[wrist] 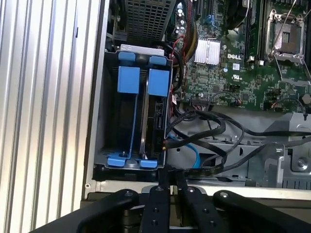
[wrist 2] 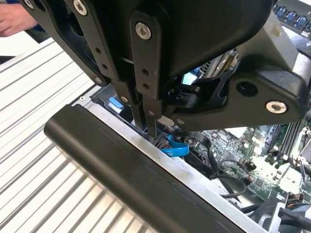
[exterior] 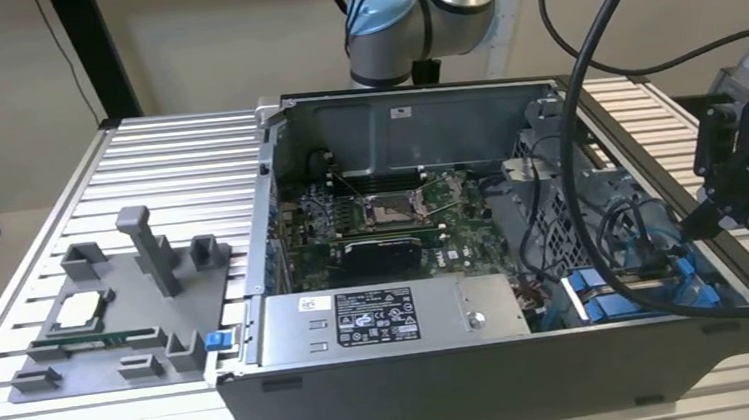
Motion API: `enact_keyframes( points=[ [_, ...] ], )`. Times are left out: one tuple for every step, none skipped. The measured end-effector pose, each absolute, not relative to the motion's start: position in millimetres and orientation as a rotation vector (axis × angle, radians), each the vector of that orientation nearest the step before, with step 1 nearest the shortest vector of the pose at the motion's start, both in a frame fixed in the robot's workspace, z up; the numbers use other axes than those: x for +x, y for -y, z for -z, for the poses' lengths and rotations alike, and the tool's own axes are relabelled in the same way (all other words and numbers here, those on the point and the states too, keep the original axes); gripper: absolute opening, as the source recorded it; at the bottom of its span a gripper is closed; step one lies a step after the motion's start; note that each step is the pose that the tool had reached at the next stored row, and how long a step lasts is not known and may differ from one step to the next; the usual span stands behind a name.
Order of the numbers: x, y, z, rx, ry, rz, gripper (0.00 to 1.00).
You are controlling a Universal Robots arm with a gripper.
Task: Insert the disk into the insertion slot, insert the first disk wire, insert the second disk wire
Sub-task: 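Insert the second disk wire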
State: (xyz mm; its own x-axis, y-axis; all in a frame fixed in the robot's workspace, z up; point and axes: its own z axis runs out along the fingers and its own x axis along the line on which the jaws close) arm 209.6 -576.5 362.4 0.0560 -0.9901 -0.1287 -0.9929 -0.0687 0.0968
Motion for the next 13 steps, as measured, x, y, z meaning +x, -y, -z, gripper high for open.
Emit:
enact_keyframes(
  points=[
    [209.6,576.5,-362.4,-2.27,-2.132,-0.251,0.0],
    [209.6,576.5,-362.3,-2.27,-2.132,-0.251,0.0],
    [209.6,576.5,-362.3,-2.27,-2.132,-0.251,0.0],
    [209.6,576.5,-362.3,-2.27,-2.132,-0.251,0.0],
    [209.6,576.5,-362.2,-2.27,-2.132,-0.251,0.0],
    [209.6,576.5,-362.2,-2.27,-2.132,-0.251,0.0],
    [209.6,576.5,-362.2,-2.27,-2.132,-0.251,0.0],
    [209.6,576.5,-362.1,-2.27,-2.132,-0.251,0.0],
    [209.6,576.5,-362.1,-2.27,-2.132,-0.251,0.0],
    [209.6,576.5,-362.1,-2.27,-2.132,-0.251,0.0],
    [209.6,576.5,-362.1,-2.27,-2.132,-0.251,0.0],
    [209.6,576.5,-362.1,-2.27,-2.132,-0.251,0.0],
    [209.6,576.5,-363.0,-2.27,-2.132,-0.251,0.0]
  ],
)
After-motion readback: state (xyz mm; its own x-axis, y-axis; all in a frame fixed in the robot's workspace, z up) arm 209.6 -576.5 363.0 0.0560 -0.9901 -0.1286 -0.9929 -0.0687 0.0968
